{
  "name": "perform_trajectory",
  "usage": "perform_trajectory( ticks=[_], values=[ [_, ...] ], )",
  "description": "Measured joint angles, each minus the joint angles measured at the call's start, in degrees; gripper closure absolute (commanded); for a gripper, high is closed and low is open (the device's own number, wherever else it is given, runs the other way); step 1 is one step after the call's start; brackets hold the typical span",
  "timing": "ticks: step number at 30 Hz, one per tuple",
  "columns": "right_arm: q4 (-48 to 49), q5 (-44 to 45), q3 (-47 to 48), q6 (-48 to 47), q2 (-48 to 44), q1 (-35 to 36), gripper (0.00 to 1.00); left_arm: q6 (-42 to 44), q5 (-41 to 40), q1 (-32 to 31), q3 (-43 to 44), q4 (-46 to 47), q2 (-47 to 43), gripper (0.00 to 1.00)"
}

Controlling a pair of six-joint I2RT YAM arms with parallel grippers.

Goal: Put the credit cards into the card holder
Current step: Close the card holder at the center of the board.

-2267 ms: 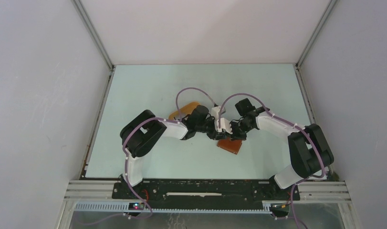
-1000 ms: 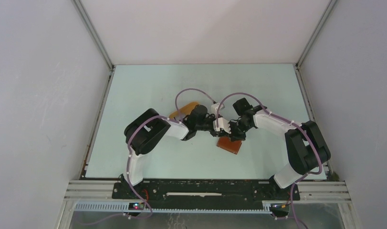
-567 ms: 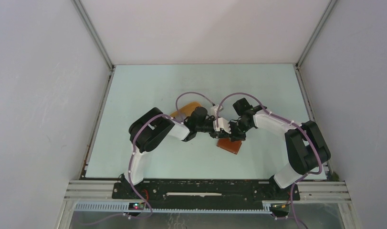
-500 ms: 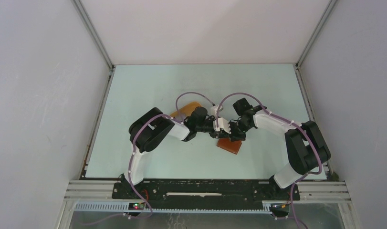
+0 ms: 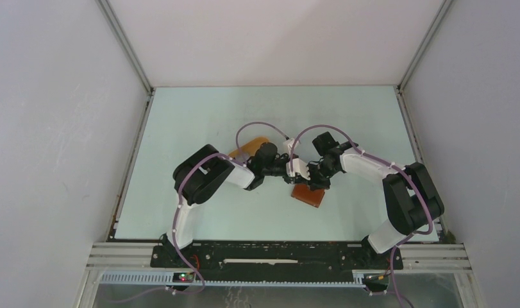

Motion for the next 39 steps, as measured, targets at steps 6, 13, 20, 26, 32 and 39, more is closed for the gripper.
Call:
perform_trajectory(
  ticks=[6, 13, 20, 26, 32, 39],
  values=[
    [0.0, 0.1, 0.0, 0.1, 0.0, 0.1, 1.00, -2.9, 2.2, 0.0, 0.1, 3.1, 0.2, 0.97],
    [0.0, 0.2, 0.0, 0.3, 0.0, 0.1, 1.00, -4.0, 3.7, -0.1, 2.1, 1.4, 3.3, 0.98],
    [0.1, 0.3, 0.0, 0.4, 0.0, 0.2, 1.00, -2.8, 4.2, -0.2, 4.6, -4.6, 3.9, 1.00],
    [0.2, 0.6, 0.0, 0.9, 0.0, 0.2, 1.00, 0.7, 3.6, -0.4, 7.8, -12.1, 3.9, 1.00],
    [0.3, 0.8, 0.0, 1.2, 0.0, 0.2, 1.00, 2.7, 3.2, -0.5, 9.4, -16.8, 3.6, 1.00],
    [0.3, 1.4, 0.0, 1.5, -0.1, 0.7, 1.00, 4.2, 0.5, -0.9, 9.5, -19.8, 2.1, 1.00]
  ],
)
